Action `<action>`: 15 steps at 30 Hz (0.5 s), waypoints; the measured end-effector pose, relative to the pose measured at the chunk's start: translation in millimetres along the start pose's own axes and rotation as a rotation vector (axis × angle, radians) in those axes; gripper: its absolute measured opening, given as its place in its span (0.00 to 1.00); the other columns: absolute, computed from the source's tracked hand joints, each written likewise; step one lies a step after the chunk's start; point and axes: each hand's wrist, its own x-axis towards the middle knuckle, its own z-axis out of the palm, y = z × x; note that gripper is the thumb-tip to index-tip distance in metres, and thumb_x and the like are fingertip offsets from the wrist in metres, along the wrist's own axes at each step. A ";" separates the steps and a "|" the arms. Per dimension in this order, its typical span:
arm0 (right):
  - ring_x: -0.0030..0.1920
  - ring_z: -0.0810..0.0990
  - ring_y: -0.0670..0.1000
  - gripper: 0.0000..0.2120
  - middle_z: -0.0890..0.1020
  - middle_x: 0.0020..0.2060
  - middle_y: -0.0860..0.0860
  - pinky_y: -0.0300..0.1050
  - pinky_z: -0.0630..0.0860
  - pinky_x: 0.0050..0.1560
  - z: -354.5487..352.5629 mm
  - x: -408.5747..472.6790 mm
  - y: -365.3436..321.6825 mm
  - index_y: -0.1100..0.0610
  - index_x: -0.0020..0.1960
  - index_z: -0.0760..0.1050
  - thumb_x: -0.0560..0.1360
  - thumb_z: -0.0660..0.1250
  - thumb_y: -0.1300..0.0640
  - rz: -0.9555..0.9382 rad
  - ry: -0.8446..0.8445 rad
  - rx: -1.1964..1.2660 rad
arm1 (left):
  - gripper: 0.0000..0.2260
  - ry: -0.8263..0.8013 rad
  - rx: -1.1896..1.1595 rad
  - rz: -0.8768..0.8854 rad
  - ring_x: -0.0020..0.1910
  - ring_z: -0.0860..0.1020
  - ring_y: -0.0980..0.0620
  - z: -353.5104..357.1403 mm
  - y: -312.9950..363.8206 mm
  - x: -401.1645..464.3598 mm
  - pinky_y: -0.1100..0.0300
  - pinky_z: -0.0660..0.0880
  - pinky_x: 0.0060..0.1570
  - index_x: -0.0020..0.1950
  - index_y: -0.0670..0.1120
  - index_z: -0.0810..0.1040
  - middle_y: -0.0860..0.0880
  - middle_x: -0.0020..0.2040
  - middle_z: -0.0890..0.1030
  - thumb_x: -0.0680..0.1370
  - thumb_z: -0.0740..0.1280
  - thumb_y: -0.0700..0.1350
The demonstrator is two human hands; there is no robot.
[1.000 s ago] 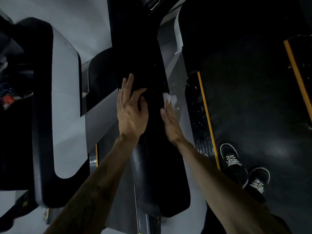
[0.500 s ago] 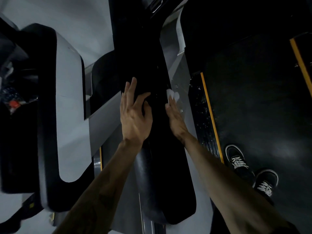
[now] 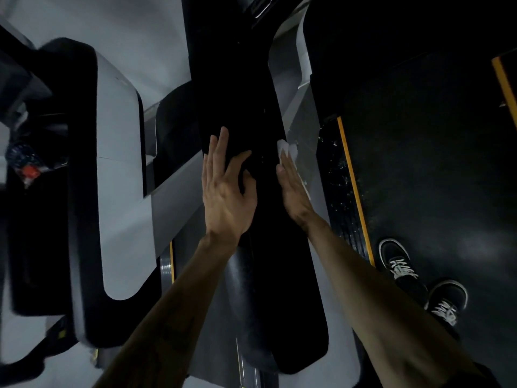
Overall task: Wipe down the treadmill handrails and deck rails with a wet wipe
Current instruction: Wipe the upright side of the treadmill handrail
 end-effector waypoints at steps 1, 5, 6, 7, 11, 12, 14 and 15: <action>0.81 0.46 0.41 0.27 0.47 0.83 0.43 0.46 0.42 0.81 -0.9 -4.6 4.9 0.47 0.84 0.47 0.87 0.49 0.45 0.033 0.005 0.004 | 0.17 0.001 0.001 -0.001 0.83 0.55 0.42 0.2 -0.4 -0.2 0.37 0.61 0.76 0.67 0.43 0.80 0.43 0.82 0.62 0.79 0.63 0.37; 0.79 0.42 0.36 0.27 0.48 0.83 0.41 0.54 0.42 0.83 5.4 -36.9 25.5 0.47 0.84 0.48 0.87 0.51 0.45 0.043 0.018 -0.042 | 0.18 -0.005 0.014 0.000 0.83 0.54 0.43 0.3 -2.3 0.1 0.37 0.59 0.77 0.68 0.43 0.79 0.43 0.82 0.61 0.80 0.62 0.39; 0.78 0.42 0.33 0.27 0.49 0.83 0.41 0.53 0.41 0.83 8.5 -42.3 28.1 0.47 0.84 0.49 0.87 0.51 0.45 0.013 0.029 -0.052 | 0.18 -0.010 0.017 -0.002 0.83 0.54 0.43 0.0 -1.9 0.0 0.37 0.59 0.77 0.68 0.43 0.79 0.44 0.82 0.61 0.80 0.61 0.40; 0.78 0.42 0.33 0.27 0.50 0.83 0.41 0.51 0.41 0.83 11.5 -43.9 27.8 0.47 0.84 0.50 0.87 0.52 0.46 -0.016 0.037 -0.057 | 0.18 -0.012 0.018 -0.003 0.83 0.54 0.43 -0.1 -1.4 -0.1 0.37 0.60 0.77 0.69 0.43 0.79 0.44 0.82 0.61 0.80 0.61 0.41; 0.79 0.44 0.34 0.26 0.50 0.83 0.40 0.33 0.40 0.76 13.3 -20.4 3.8 0.45 0.84 0.51 0.87 0.52 0.46 -0.083 -0.010 -0.047 | 0.18 -0.004 0.026 -0.008 0.82 0.56 0.42 -0.3 -0.2 0.1 0.37 0.62 0.75 0.68 0.42 0.79 0.42 0.82 0.62 0.80 0.61 0.40; 0.80 0.44 0.35 0.26 0.50 0.83 0.40 0.30 0.39 0.74 11.4 -11.6 -1.7 0.44 0.84 0.51 0.87 0.51 0.45 -0.086 -0.016 -0.054 | 0.18 0.000 0.036 -0.006 0.82 0.57 0.42 -0.4 -0.3 -0.3 0.37 0.63 0.75 0.68 0.42 0.79 0.42 0.81 0.63 0.80 0.61 0.41; 0.81 0.44 0.38 0.26 0.48 0.83 0.41 0.34 0.39 0.77 6.3 5.1 -4.2 0.45 0.84 0.49 0.88 0.50 0.46 -0.089 -0.013 -0.051 | 0.17 0.012 0.066 0.009 0.80 0.60 0.40 -1.1 0.2 0.7 0.39 0.65 0.75 0.67 0.42 0.80 0.41 0.80 0.64 0.80 0.62 0.41; 0.81 0.44 0.39 0.27 0.48 0.83 0.42 0.38 0.40 0.79 3.6 10.3 -1.8 0.46 0.84 0.48 0.88 0.50 0.46 -0.077 -0.011 -0.040 | 0.17 0.024 0.082 0.014 0.79 0.63 0.39 -1.3 0.9 3.0 0.40 0.66 0.74 0.66 0.42 0.80 0.41 0.79 0.66 0.79 0.63 0.41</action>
